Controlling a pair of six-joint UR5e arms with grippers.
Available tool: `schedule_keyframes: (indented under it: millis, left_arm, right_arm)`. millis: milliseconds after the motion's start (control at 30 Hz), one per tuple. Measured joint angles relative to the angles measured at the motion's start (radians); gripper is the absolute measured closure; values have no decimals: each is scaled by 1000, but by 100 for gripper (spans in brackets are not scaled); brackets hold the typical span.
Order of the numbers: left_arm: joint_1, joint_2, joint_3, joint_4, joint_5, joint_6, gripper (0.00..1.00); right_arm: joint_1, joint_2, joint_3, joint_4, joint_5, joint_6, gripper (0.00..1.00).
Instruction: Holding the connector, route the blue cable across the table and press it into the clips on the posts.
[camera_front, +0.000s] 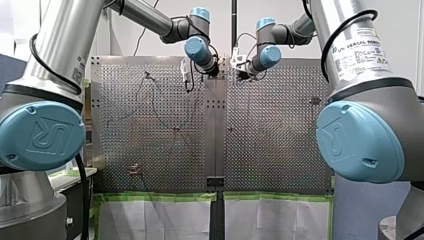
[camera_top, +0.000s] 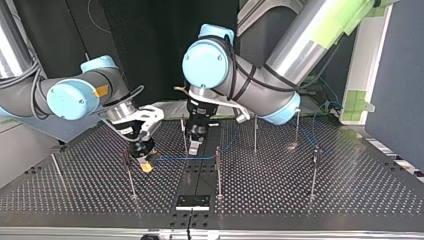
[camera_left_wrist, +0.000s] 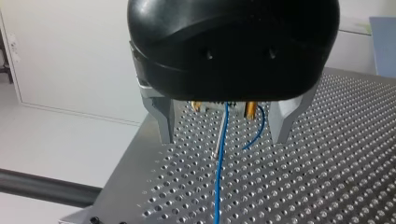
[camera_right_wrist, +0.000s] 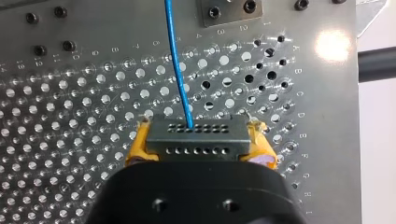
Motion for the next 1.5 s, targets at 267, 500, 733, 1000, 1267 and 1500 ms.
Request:
schedule_keyframes:
  millis: [267, 500, 733, 1000, 1267, 1500]
  left_arm:
    - [4, -70, 70, -4, -1, 1, 0]
    - [-3, -132, 132, -10, -8, 2, 0]
    - [5, -183, 164, 8, -23, 3, 0]
    - [6, -191, 166, 17, -53, 4, 31]
    - [1, -191, 166, 17, -63, -3, 100]
    - [1, -191, 133, 24, -99, -39, 100]
  right_arm:
    - [0, 0, 0, -1, 0, 0, 100]
    - [-1, 0, 0, -1, -1, 1, 100]
    - [-4, 0, 0, -1, -2, 1, 100]
    - [-4, 0, 0, 0, -4, 2, 100]
    - [-4, 0, 0, 2, -5, 3, 100]
    - [0, 0, 4, 5, -6, 6, 100]
